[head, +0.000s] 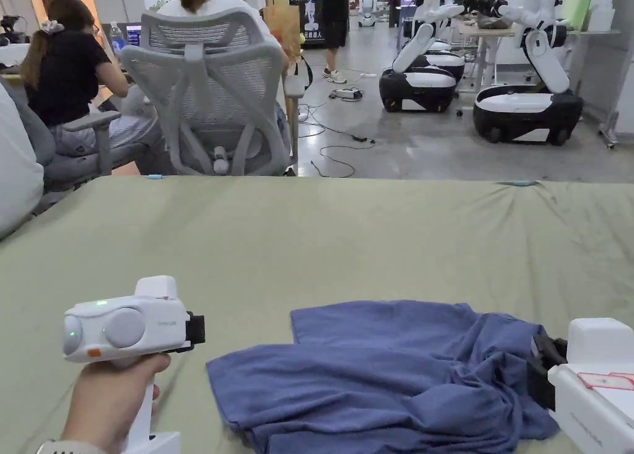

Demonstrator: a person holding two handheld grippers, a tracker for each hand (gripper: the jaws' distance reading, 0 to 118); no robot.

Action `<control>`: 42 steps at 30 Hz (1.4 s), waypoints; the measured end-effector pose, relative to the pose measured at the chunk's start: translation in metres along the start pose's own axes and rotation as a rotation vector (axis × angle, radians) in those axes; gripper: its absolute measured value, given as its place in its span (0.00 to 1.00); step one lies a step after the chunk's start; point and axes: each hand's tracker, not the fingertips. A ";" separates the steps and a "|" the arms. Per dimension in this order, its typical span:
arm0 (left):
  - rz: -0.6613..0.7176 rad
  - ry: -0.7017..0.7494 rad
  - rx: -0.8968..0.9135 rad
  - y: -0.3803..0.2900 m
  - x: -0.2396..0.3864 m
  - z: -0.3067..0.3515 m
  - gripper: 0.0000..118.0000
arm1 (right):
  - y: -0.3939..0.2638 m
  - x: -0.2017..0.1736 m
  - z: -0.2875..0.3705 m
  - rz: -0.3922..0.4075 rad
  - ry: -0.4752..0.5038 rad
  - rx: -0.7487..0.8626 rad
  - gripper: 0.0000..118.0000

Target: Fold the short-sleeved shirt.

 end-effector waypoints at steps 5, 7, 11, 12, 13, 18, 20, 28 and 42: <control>-0.087 0.042 -0.105 0.002 0.020 -0.058 0.60 | -0.004 0.016 -0.014 -0.014 -0.030 -0.027 0.00; -0.078 0.025 -0.150 -0.003 0.024 -0.079 0.91 | -0.006 0.024 -0.019 -0.018 -0.043 -0.042 0.00; -0.098 0.067 -0.240 -0.019 0.028 -0.110 0.62 | -0.015 0.045 -0.031 -0.023 -0.076 -0.078 0.00; -0.129 0.082 -0.280 -0.028 0.029 -0.119 0.62 | -0.018 0.051 -0.034 -0.024 -0.087 -0.094 0.00; -0.141 0.068 -0.245 -0.033 0.031 -0.117 0.61 | -0.021 0.057 -0.038 -0.024 -0.096 -0.111 0.00; -0.295 0.041 -0.216 -0.013 0.048 -0.088 0.00 | -0.035 0.088 -0.071 -0.016 -0.129 -0.188 0.00; -0.273 0.035 -0.167 -0.006 0.052 -0.069 0.00 | -0.039 0.099 -0.090 -0.021 -0.120 -0.218 0.00; -0.248 -0.023 -0.043 0.015 0.053 -0.031 0.00 | -0.059 0.108 -0.180 0.024 -0.056 -0.385 0.99; -0.311 0.023 0.011 0.021 0.047 -0.011 0.00 | -0.014 0.125 -0.148 0.023 0.015 -0.340 0.00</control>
